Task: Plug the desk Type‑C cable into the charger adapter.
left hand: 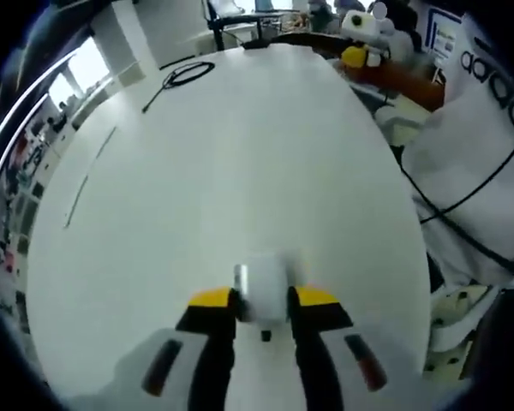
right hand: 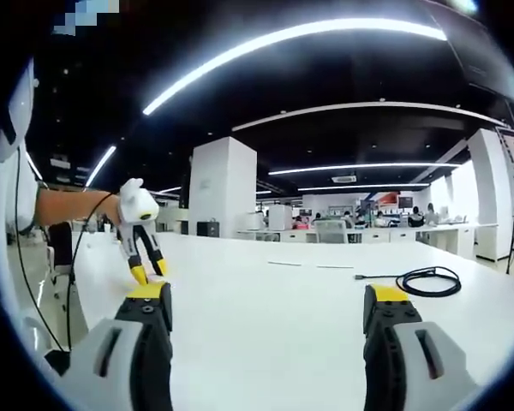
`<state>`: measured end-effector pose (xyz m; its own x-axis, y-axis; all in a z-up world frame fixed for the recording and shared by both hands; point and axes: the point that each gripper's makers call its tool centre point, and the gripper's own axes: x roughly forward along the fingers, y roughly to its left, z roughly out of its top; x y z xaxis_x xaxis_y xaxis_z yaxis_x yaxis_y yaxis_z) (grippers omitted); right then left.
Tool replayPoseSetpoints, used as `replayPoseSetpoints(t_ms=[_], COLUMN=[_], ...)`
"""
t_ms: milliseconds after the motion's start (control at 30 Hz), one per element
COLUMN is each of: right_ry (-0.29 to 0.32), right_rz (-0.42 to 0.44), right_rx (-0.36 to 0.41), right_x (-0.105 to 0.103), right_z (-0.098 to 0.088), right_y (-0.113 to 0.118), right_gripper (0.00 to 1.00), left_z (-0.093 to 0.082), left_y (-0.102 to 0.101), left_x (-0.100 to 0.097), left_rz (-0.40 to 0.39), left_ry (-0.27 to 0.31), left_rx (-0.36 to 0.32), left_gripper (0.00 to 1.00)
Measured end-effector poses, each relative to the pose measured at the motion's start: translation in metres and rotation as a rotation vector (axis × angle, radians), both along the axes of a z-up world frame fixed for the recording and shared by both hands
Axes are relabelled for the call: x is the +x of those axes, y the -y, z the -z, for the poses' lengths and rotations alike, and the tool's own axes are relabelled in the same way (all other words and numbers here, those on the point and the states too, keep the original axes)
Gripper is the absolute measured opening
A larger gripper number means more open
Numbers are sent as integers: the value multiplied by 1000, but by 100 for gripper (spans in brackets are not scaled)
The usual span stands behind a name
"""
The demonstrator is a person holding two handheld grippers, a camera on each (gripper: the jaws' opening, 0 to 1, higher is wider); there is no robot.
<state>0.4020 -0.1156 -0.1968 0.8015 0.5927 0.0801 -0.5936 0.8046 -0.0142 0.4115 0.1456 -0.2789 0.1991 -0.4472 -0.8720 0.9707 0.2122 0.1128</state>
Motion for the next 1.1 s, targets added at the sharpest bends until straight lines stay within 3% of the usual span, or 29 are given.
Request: replayPoseSetpoints(t_ms=[467, 667, 800, 900, 1100], right_ry=[-6, -9, -13, -13, -25], right_rz=[-8, -13, -13, -14, -24], right_rx=[4, 3, 3, 4, 1], right_x=[1, 0, 1, 1, 1], right_z=[3, 5, 7, 7, 11], right_y=[0, -1, -2, -2, -6], right_gripper=[94, 94, 94, 93, 93], left_z=[1, 1, 0, -7, -15], left_y=[2, 3, 3, 8, 4], left_x=[-5, -7, -10, -16, -10], left_rz=[36, 29, 27, -23, -71], left_ry=[9, -5, -31, -67, -61], left_rx=[12, -12, -61, -146, -245], left_gripper=[25, 27, 33, 38, 40])
